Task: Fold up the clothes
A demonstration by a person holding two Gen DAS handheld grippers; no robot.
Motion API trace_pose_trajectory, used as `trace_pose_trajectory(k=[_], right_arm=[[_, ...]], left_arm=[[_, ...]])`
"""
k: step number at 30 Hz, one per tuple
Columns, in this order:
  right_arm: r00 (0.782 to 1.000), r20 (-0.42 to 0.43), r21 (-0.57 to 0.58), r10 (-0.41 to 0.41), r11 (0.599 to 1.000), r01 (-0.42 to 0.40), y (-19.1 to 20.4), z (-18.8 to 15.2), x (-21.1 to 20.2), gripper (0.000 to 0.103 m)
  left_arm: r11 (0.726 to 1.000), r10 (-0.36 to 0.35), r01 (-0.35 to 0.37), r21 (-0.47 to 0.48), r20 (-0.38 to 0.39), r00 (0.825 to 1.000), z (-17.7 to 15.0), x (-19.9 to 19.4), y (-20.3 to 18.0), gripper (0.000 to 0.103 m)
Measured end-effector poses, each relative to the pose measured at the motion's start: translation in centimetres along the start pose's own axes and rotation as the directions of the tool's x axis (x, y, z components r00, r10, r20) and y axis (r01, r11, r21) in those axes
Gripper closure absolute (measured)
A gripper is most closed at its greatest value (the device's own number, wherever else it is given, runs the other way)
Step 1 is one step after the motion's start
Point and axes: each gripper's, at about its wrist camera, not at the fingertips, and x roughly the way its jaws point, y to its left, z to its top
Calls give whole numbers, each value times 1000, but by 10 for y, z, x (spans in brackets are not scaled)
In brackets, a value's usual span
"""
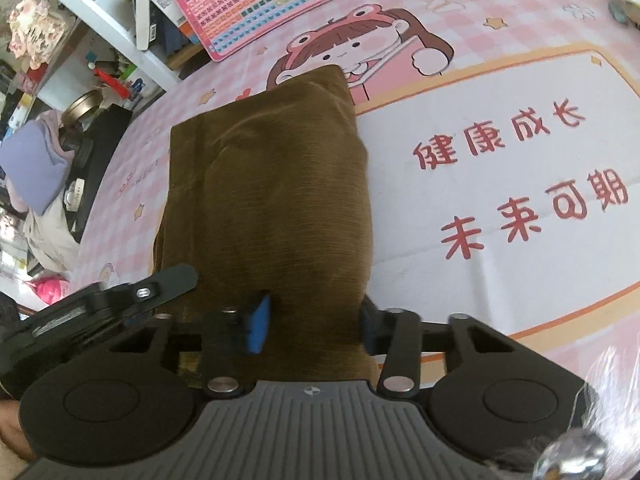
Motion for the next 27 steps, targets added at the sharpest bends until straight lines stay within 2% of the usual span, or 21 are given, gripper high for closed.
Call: trace_pose_trajectory(k=[2, 5, 6, 9, 10, 11, 14, 16, 24, 27], right_arm=[[999, 28, -95, -23, 995, 26, 12, -2, -7, 82], [997, 62, -248, -46, 967, 60, 32, -6, -20, 84], [998, 52, -256, -42, 965, 54, 32, -7, -23, 84], [1000, -1, -165, -23, 986, 23, 15, -4, -19, 84], [1000, -14, -130, -18, 991, 16, 9, -3, -18, 82], [1000, -19, -104, -18, 994, 16, 4, -3, -16, 75], [999, -28, -43, -23, 999, 22, -6, 0, -14, 61], [1000, -24, -21, -11, 1000, 10, -9, 4, -12, 57], [997, -56, 43, 45, 998, -43, -14, 16, 6, 53], [997, -60, 27, 43, 999, -42, -10, 17, 10, 60]], left_arm=[[998, 7, -9, 62, 24, 1000, -4, -7, -13, 71], [983, 5, -13, 183, 44, 999, -12, -19, -36, 73], [979, 3, -11, 204, 39, 999, -14, -22, -40, 73], [983, -5, 6, 183, -5, 1000, -14, -22, -36, 72], [989, -11, 15, 150, -22, 1000, -11, -19, -30, 72], [993, -20, 25, 116, -39, 999, -9, -16, -24, 70], [998, -58, 61, 35, -70, 996, -3, -12, -10, 65], [997, -68, 71, 30, -79, 995, -1, -9, -7, 62], [995, -102, 101, -20, -99, 990, 17, 8, 5, 53], [994, -110, 108, -27, -102, 989, 21, 14, 6, 57]])
